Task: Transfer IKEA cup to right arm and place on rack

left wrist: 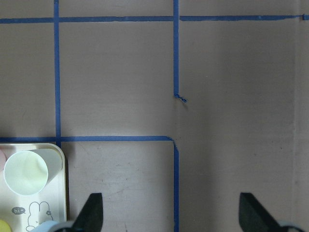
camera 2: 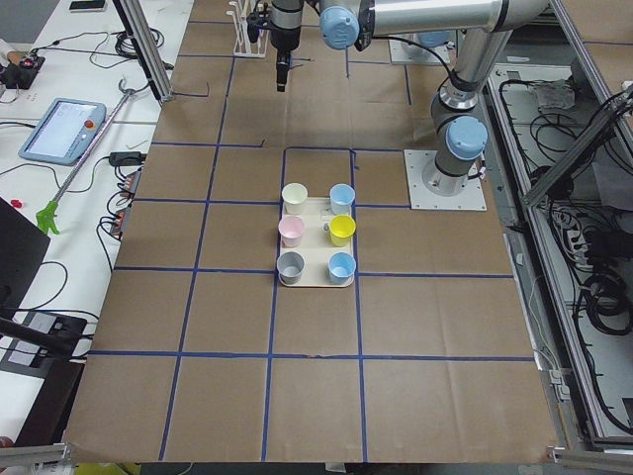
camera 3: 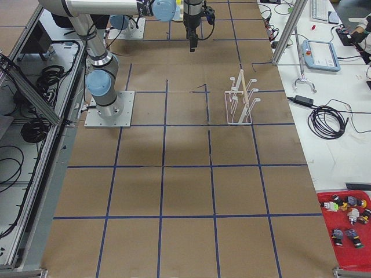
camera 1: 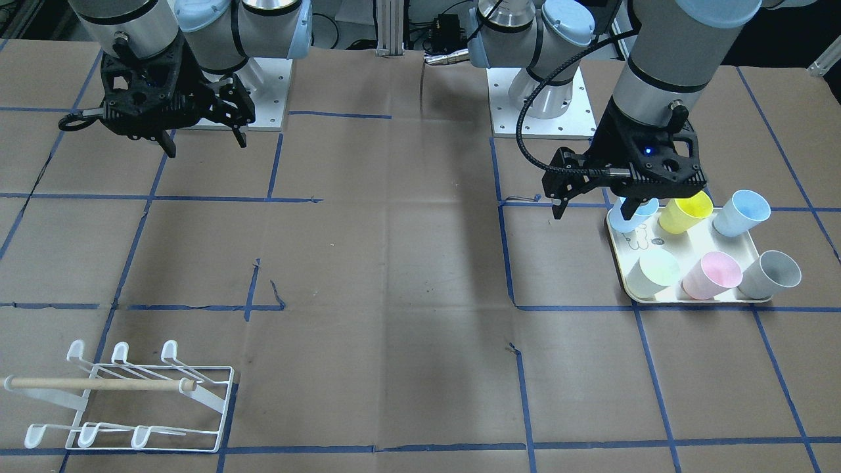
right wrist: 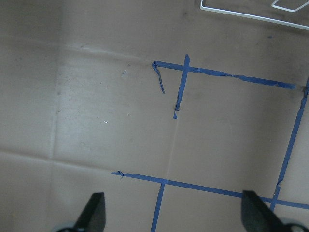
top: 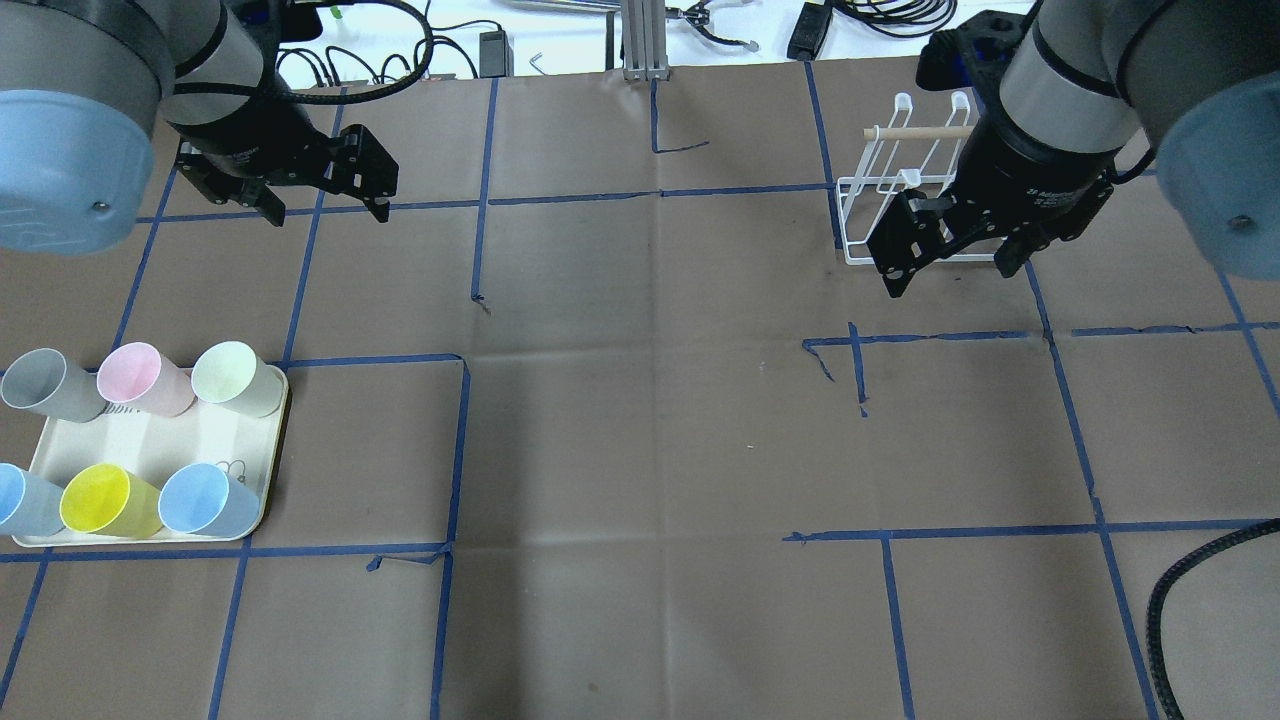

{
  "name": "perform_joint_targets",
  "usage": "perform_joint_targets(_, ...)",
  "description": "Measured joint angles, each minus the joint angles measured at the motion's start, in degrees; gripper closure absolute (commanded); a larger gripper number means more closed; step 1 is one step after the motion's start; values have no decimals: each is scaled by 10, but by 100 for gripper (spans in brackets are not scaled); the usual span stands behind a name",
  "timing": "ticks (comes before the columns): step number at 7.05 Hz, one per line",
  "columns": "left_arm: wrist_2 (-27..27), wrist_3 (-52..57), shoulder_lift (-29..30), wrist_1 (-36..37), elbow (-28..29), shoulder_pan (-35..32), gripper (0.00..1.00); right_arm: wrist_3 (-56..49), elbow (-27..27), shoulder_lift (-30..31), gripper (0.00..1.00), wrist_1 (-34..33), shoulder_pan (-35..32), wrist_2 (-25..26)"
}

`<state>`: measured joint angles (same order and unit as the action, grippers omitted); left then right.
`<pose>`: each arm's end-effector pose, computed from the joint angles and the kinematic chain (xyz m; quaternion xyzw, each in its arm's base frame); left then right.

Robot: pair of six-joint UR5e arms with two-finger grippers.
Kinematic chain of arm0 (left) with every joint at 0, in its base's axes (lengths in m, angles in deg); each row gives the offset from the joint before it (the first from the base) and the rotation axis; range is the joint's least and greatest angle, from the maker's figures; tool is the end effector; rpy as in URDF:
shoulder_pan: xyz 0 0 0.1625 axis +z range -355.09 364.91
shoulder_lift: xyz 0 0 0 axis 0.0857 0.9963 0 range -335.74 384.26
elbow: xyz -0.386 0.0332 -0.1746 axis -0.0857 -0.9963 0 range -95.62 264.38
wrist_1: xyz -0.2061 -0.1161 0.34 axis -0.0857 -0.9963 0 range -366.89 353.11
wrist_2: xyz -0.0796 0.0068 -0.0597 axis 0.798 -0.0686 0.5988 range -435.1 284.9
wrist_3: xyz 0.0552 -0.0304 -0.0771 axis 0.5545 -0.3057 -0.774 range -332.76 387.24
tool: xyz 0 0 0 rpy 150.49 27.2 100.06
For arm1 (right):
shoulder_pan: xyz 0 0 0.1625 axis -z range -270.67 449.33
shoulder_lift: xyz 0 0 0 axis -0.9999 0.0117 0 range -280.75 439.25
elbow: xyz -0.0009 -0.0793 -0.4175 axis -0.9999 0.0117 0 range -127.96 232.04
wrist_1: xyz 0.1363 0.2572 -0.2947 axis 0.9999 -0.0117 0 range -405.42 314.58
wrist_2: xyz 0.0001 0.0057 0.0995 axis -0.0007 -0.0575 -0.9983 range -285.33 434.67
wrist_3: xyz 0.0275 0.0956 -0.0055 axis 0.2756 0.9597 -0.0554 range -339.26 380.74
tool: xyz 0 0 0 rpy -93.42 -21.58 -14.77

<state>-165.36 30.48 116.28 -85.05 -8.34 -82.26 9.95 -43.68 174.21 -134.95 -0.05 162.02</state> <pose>-0.1073 -0.5230 0.4683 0.0035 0.9981 -0.0618 0.0055 0.1330 -0.4544 0.4790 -0.0884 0.9958 0.0083 0.0240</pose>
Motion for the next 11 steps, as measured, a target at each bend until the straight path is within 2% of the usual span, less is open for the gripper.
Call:
perform_joint_targets(3,0,36,-13,-1,-15,20,1,0,-1,-1,0,0,0,0)
perform_joint_targets(8,3,187,-39,16,-94,185,1,0,-1,-1,0,1,0,-2)
perform_joint_targets(11,2,210,-25,65,-124,216,1,0,-1,-1,0,1,0,-3)
